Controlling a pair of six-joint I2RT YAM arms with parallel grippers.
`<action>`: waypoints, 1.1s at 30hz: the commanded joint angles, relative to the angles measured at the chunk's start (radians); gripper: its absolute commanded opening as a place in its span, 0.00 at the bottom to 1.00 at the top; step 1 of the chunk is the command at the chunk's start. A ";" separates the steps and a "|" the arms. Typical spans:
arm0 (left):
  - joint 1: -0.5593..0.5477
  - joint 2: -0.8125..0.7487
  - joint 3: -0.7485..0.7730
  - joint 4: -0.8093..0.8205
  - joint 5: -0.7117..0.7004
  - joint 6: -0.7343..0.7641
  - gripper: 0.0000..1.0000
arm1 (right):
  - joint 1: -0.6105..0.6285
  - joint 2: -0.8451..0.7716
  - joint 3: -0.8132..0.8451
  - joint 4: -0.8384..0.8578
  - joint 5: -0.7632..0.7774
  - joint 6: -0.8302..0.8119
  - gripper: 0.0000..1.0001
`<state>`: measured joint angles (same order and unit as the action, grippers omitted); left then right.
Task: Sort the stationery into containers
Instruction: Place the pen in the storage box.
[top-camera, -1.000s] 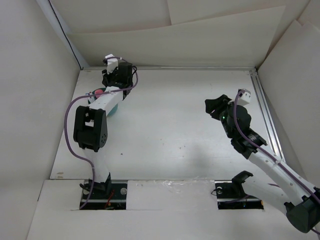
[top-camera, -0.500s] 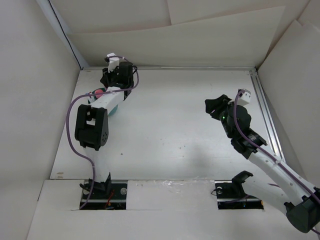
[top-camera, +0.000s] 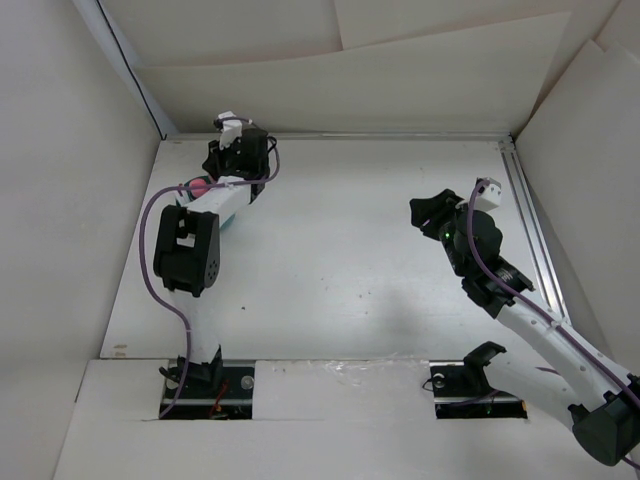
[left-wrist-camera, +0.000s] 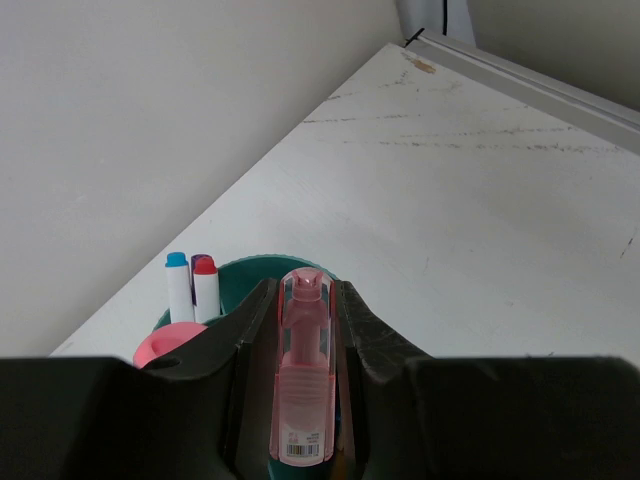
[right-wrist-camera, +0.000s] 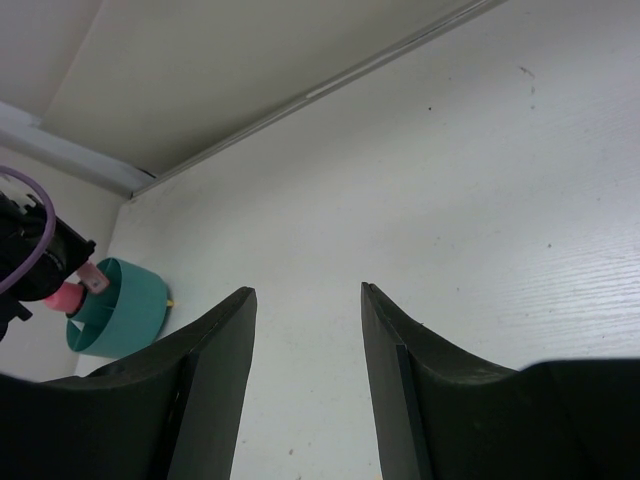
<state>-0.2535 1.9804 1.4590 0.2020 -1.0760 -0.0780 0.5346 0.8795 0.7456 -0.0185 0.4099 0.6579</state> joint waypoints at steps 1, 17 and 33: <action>-0.003 0.000 -0.008 0.039 -0.027 0.011 0.05 | -0.007 0.001 0.046 0.028 -0.010 -0.014 0.52; -0.021 0.028 -0.026 0.048 -0.027 0.001 0.14 | -0.007 -0.008 0.046 0.028 -0.010 -0.023 0.52; -0.021 0.028 0.011 0.039 -0.036 0.001 0.41 | -0.007 0.001 0.046 0.037 -0.019 -0.023 0.52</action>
<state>-0.2691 2.0315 1.4456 0.2203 -1.0821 -0.0742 0.5350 0.8795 0.7456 -0.0181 0.4019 0.6502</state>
